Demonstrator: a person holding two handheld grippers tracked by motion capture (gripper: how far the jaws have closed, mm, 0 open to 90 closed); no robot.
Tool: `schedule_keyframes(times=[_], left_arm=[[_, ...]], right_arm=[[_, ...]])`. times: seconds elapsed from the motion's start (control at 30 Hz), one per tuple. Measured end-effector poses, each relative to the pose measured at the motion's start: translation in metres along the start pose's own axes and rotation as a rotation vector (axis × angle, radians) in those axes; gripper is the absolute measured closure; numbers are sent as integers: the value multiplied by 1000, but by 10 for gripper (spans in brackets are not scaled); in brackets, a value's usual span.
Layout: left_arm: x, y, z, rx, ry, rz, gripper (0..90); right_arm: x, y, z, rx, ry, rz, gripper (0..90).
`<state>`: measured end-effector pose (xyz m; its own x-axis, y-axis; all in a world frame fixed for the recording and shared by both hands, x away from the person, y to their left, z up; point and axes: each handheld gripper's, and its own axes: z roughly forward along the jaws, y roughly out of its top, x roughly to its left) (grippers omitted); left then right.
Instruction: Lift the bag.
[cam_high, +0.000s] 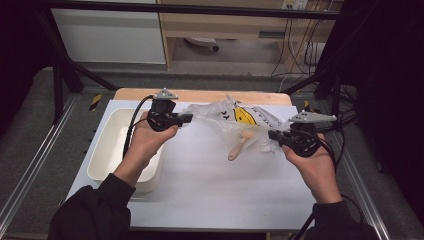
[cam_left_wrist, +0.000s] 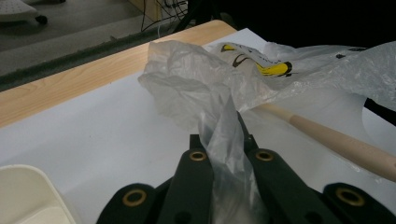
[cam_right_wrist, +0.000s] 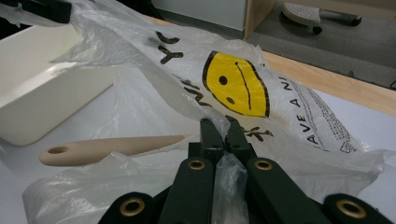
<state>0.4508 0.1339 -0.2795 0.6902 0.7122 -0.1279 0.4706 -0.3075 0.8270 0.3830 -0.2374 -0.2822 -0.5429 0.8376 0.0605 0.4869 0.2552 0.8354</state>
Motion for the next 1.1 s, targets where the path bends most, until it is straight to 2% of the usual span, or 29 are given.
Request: schedule_keyframes(times=[0.6,0.9,1.1], left_arm=[[4,14,-9,-29,-19,-6,896],[2,23,-19,-65,-21,-5,896],[1,32,-27,-91,-20,-5,896]], right_arm=[[-12,25,-2,-12,21,11,900],[-17,36,-3,-32,26,27,900],[-18,51,-6,-46,20,14,900]])
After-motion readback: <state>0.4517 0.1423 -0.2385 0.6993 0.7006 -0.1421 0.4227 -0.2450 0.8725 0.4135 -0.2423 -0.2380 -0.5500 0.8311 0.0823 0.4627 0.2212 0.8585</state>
